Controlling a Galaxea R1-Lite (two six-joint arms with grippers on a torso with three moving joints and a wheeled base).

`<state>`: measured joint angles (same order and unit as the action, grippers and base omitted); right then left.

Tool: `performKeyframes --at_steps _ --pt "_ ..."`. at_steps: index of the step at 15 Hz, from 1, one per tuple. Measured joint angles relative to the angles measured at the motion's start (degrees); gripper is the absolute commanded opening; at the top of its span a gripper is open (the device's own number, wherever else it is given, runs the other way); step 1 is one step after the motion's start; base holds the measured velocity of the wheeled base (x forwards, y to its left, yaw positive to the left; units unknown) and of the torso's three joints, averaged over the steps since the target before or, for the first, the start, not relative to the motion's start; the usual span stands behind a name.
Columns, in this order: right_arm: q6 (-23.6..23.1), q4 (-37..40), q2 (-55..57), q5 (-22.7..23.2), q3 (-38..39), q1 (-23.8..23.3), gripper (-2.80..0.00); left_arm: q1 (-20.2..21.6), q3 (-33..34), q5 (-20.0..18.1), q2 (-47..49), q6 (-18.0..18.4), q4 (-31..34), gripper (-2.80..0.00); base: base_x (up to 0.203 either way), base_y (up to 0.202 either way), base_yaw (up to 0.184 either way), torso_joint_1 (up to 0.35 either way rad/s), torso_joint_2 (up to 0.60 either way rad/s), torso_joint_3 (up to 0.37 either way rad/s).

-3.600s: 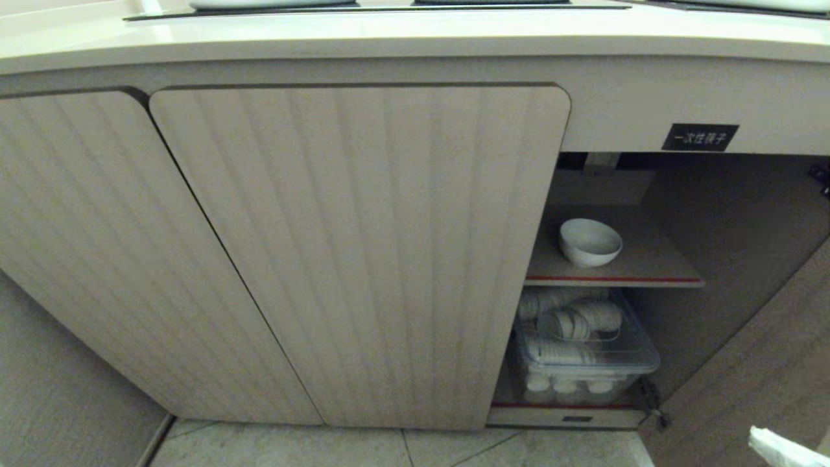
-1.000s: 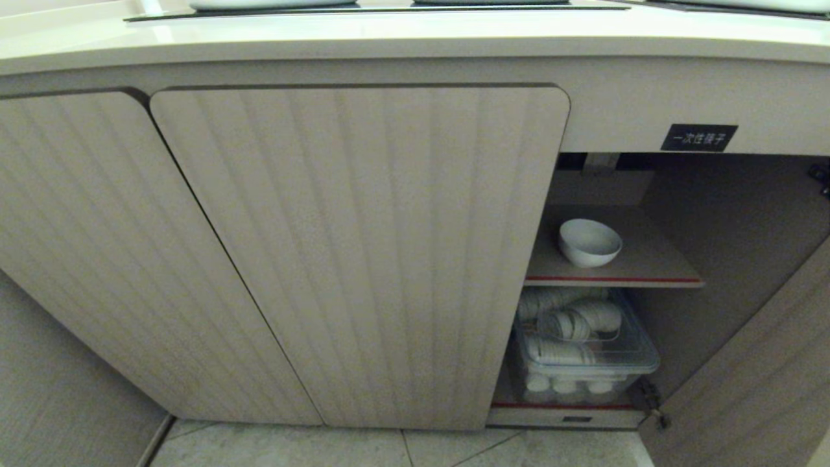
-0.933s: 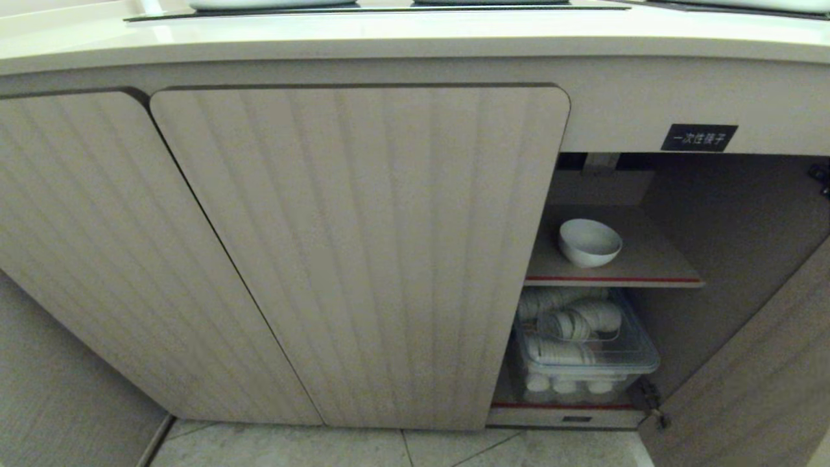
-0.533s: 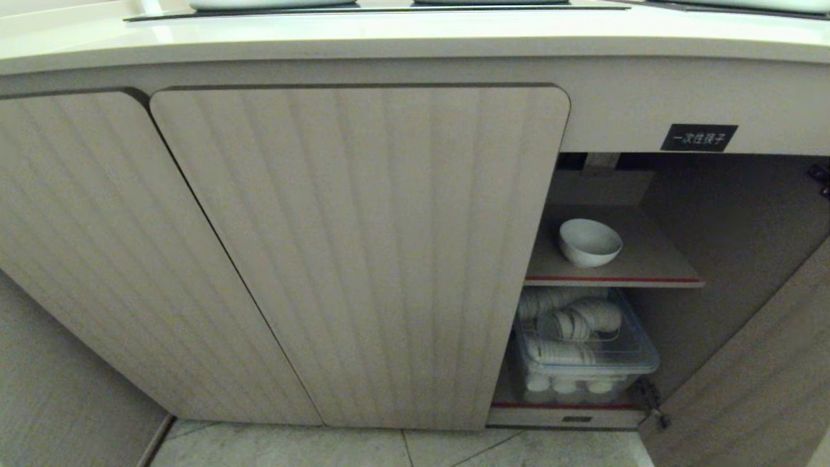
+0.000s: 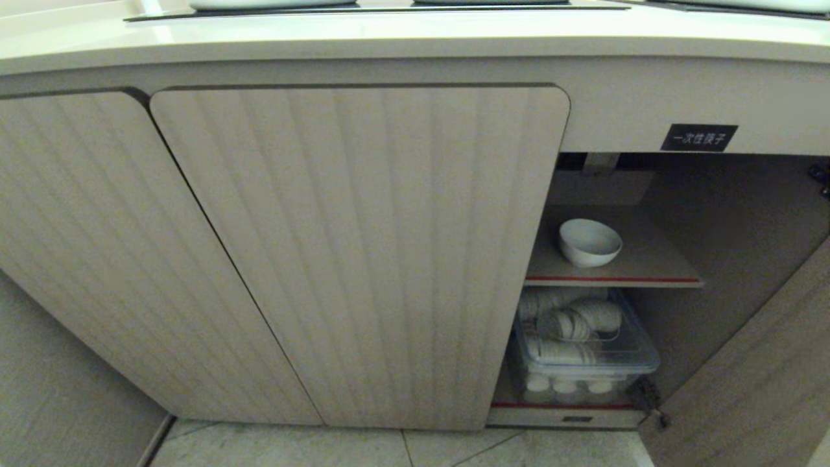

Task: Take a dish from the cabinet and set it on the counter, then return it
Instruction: Close the cabinet door

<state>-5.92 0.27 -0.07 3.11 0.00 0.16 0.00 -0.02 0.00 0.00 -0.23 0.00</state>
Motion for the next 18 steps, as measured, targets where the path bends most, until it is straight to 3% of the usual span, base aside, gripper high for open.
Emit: performKeyframes --at_steps 18 --pt "0.0 0.0 0.0 -0.04 0.0 0.0 -2.8 0.0 -0.02 0.0 0.0 0.01 0.0 -2.8 0.0 0.0 0.0 0.0 0.0 0.0"
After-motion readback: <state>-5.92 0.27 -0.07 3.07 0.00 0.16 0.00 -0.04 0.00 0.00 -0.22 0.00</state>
